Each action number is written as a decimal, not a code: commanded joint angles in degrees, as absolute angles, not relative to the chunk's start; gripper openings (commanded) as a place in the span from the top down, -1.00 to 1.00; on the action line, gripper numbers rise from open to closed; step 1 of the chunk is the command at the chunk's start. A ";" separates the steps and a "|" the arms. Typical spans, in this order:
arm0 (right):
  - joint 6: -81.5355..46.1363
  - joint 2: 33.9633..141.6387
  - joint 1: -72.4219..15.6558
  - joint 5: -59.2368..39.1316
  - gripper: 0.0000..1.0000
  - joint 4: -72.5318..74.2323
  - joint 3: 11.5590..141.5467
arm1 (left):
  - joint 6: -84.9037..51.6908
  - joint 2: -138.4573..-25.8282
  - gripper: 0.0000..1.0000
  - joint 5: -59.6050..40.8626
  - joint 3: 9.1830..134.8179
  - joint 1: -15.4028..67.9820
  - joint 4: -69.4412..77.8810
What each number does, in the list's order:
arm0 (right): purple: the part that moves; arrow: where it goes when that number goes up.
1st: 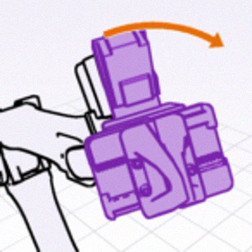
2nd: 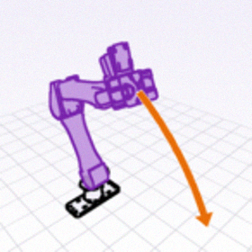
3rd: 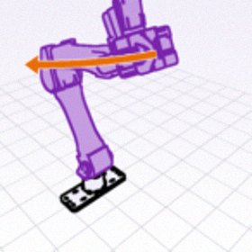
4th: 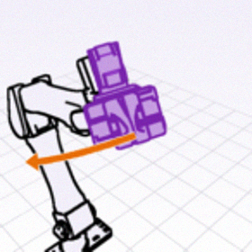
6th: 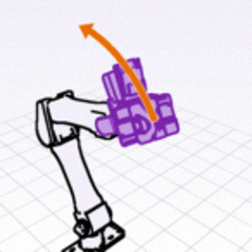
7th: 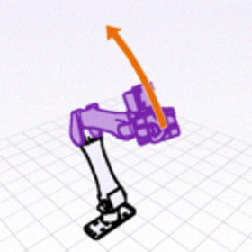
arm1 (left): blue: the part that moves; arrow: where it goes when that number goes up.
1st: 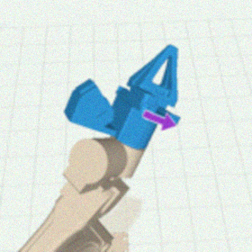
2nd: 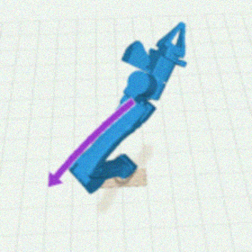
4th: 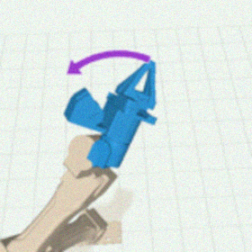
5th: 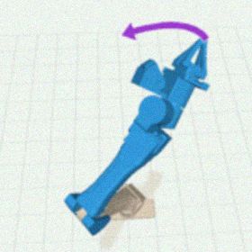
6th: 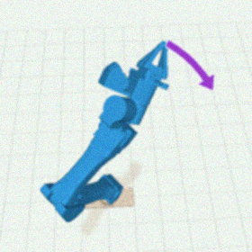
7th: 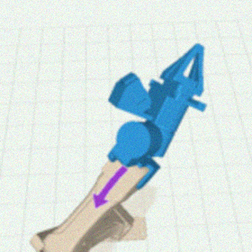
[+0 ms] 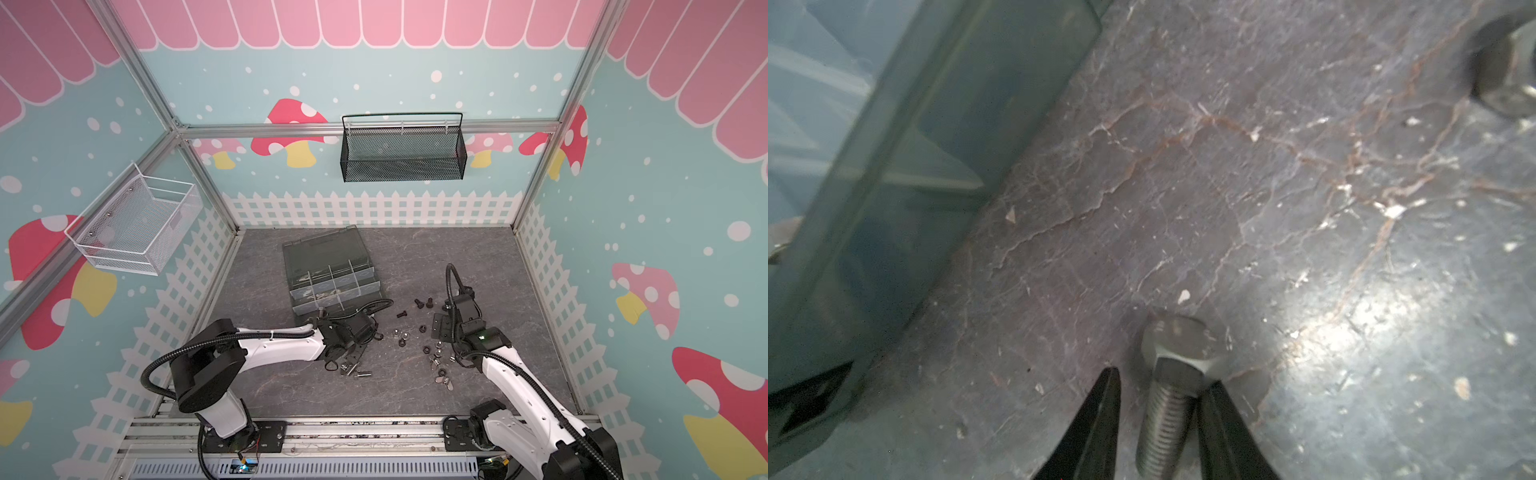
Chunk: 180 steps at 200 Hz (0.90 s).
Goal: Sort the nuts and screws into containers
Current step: 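Carry the second silver bolt over the organizer compartments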
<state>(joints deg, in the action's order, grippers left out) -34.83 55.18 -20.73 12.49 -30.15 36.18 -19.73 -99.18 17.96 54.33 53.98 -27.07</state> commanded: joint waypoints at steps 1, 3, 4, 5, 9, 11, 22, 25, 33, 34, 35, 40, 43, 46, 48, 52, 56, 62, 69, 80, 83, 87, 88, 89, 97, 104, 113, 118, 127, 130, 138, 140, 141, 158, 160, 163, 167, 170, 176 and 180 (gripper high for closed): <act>-35.75 54.41 -21.09 13.05 -0.96 -31.25 35.98 | -19.59 -103.00 0.34 13.42 51.85 52.78 -29.26; -35.70 54.40 -21.09 12.93 -0.96 -31.28 36.02 | -19.47 -103.07 0.35 13.26 51.85 52.75 -29.31; -35.65 54.40 -21.09 12.93 -0.96 -31.28 36.03 | -19.44 -103.13 0.35 13.22 51.86 52.74 -29.29; -35.62 54.40 -21.09 12.92 -0.96 -31.29 36.03 | -19.48 -103.16 0.35 13.20 51.86 52.69 -29.28; -35.68 54.42 -21.10 12.76 -0.96 -31.29 35.98 | -19.35 -103.33 0.35 12.97 51.89 52.58 -29.27; -35.59 54.41 -21.12 12.61 -0.96 -31.29 35.96 | -19.41 -103.42 0.35 12.93 51.91 52.56 -29.27; -35.54 54.16 -21.13 12.33 -0.96 -31.27 36.02 | -19.14 -104.07 0.35 12.51 52.11 52.47 -29.27; -35.56 54.10 -21.10 12.31 -0.96 -31.26 36.01 | -19.08 -104.24 0.35 12.44 52.18 52.47 -29.32; -35.61 53.89 -21.17 12.29 -0.96 -31.37 35.96 | -18.98 -104.77 0.35 12.15 52.29 52.38 -29.18; -35.60 53.93 -21.13 12.25 -0.96 -31.37 35.96 | -18.98 -104.81 0.35 12.14 52.29 52.38 -29.18; -35.64 53.90 -21.11 12.23 -0.96 -31.38 35.95 | -18.98 -104.88 0.35 12.09 52.34 52.38 -29.18; -35.68 53.80 -21.17 12.35 -0.96 -31.37 36.08 | -18.85 -105.28 0.35 11.80 52.38 52.23 -29.18; -35.70 53.79 -21.16 12.25 -0.96 -31.42 36.07 | -18.89 -105.40 0.35 11.63 52.32 52.21 -29.18; -35.72 53.79 -21.15 12.54 -0.96 -31.46 36.04 | -18.84 -105.58 0.35 11.45 52.37 52.21 -29.10; -35.69 53.79 -21.17 12.56 -0.96 -31.46 36.06 | -18.77 -105.69 0.36 11.37 52.34 52.16 -29.05; -35.70 53.79 -21.14 12.71 -0.96 -31.46 36.12 | -18.79 -105.94 0.36 10.94 52.23 52.06 -28.81; -35.78 53.87 -21.17 12.82 -0.96 -31.53 36.10 | -18.79 -106.21 0.36 10.57 52.13 51.96 -28.58; -35.83 54.11 -21.16 12.83 -0.96 -31.62 36.25 | -18.75 -106.55 0.38 9.81 52.04 51.71 -28.37; -35.84 54.30 -21.11 12.87 -0.96 -31.70 36.35 | -18.72 -106.99 0.40 8.89 51.95 51.47 -28.06; -35.91 54.66 -21.13 12.92 -0.96 -31.90 36.50 | -18.58 -107.61 0.45 7.94 51.89 51.01 -27.82; -35.96 54.73 -21.10 12.92 -0.96 -31.90 36.50 | -18.52 -107.77 0.46 7.71 51.86 50.90 -27.78; -36.02 54.81 -21.18 12.92 -0.96 -31.99 36.49 | -18.49 -107.98 0.49 7.52 51.87 50.70 -27.70; -36.03 54.83 -21.18 12.92 -0.96 -31.99 36.48 | -18.48 -108.00 0.50 7.41 51.86 50.66 -27.69; -36.03 54.83 -21.18 12.92 -0.96 -31.99 36.48 | -18.42 -108.05 0.50 7.35 51.86 50.64 -27.64; -36.02 54.84 -21.16 12.92 -0.96 -32.08 36.65 | -18.33 -108.27 0.54 6.99 51.86 50.39 -27.58; -36.05 54.84 -21.11 12.86 -0.96 -32.17 36.62 | -18.37 -108.35 0.57 6.81 51.76 50.28 -27.45; -36.14 54.69 -21.17 12.92 -0.96 -32.23 36.63 | -18.28 -108.28 0.62 6.44 51.68 50.10 -27.42; -36.21 54.59 -21.17 12.92 -0.96 -32.19 36.65 | -18.19 -108.20 0.65 6.23 51.61 50.10 -27.35; -36.30 54.37 -21.18 13.01 -0.96 -32.26 36.68 | -18.13 -108.03 0.70 5.94 51.45 50.01 -27.27; -36.34 54.33 -21.18 13.07 -0.96 -32.30 36.68 | -18.13 -107.95 0.72 5.77 51.42 49.94 -27.17; -36.43 54.11 -21.17 13.18 -0.96 -32.34 36.65 | -18.18 -107.74 0.77 5.52 51.33 49.85 -26.99; -36.40 54.02 -21.13 13.16 -0.96 -32.34 36.61 | -18.15 -107.75 0.78 5.47 51.33 49.84 -26.92; -36.43 53.94 -21.10 13.18 -0.96 -32.34 36.62 | -18.17 -107.71 0.79 5.46 51.33 49.84 -26.91; -36.39 53.64 -21.13 13.24 -0.96 -32.34 36.56 | -18.27 -107.49 0.89 5.23 51.42 49.82 -26.74; -36.39 53.62 -21.17 13.15 -0.96 -32.34 36.63 | -18.26 -107.49 0.90 5.22 51.42 49.83 -26.75; -36.44 53.68 -21.14 13.18 -0.96 -32.37 36.63 | -18.26 -107.49 0.91 5.17 51.42 49.79 -26.72; -36.39 53.64 -21.15 13.18 -0.96 -32.35 36.64 | -18.32 -107.49 0.94 5.11 51.46 49.76 -26.56; -36.39 53.62 -21.16 13.22 -0.96 -32.34 36.58 | -18.34 -107.49 0.96 5.09 51.50 49.75 -26.56; -36.40 53.73 -21.16 13.18 -0.96 -32.34 36.60 | -18.37 -107.41 1.00 4.88 51.65 49.80 -26.46; -36.42 53.65 -21.14 13.22 -0.96 -32.34 36.64 | -18.32 -107.38 1.00 4.84 51.75 49.75 -26.46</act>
<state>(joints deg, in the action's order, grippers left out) -35.24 54.54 -20.73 12.49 -31.38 36.18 -18.63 -101.91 10.31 55.75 50.24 -19.66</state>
